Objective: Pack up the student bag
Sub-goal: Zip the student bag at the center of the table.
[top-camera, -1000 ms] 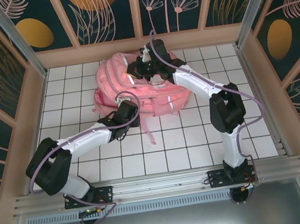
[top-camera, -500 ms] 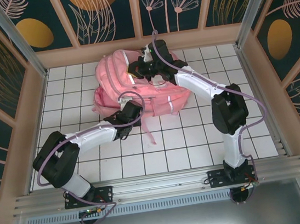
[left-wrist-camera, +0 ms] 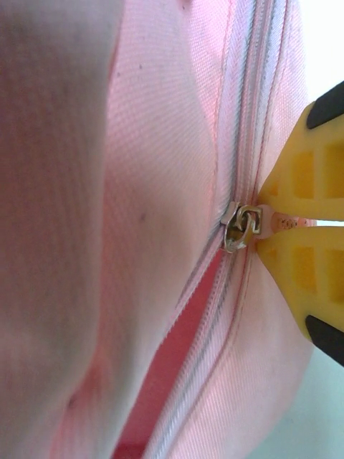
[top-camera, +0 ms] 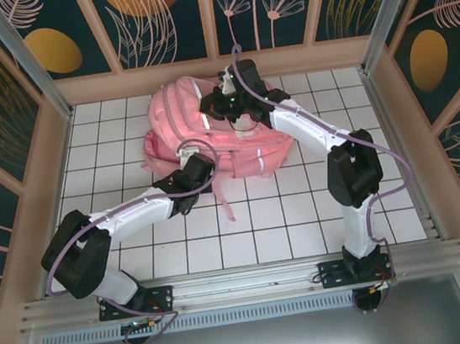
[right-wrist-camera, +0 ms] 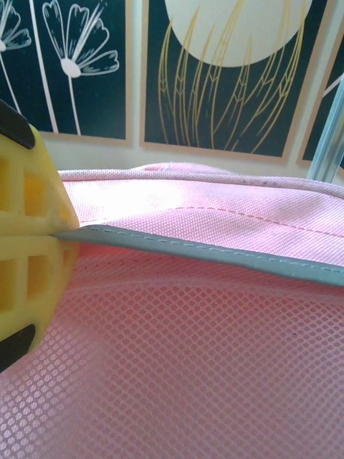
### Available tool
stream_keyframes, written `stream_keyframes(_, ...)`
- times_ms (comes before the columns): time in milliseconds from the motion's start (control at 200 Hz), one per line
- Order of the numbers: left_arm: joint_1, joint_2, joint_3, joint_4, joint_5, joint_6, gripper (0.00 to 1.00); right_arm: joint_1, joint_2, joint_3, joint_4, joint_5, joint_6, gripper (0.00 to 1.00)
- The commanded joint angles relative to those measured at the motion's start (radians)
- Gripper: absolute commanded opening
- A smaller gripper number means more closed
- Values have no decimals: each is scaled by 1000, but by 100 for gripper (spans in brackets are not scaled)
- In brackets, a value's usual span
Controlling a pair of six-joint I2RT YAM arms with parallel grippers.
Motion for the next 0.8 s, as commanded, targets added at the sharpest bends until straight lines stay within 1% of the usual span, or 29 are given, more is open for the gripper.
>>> stream_keyframes(0, 4, -40, 3, -87, -96, 13, 0, -17, -66, 56, -88, 75, -97, 0)
stream_keyframes(130, 11, -51, 5, -112, -111, 11, 0, -17, -72, 61, -135, 100, -140, 0)
stream_keyframes(270, 44, -70, -5, -130, -86, -4, 0, -17, -79, 59, -174, 140, -182, 0)
stream_keyframes(475, 102, -104, 6, -141, -50, 4, 0, -17, -67, 73, -227, 125, -246, 0)
stream_keyframes(585, 121, -122, 29, -167, -55, 21, 0, -18, -41, 116, -309, 167, -303, 0)
stream_keyframes(691, 142, -135, 34, -184, -55, 35, 0, -18, -44, 114, -333, 197, -332, 0)
stream_keyframes(796, 162, -137, 38, -205, -29, 28, 0, -18, -37, 129, -370, 236, -359, 0)
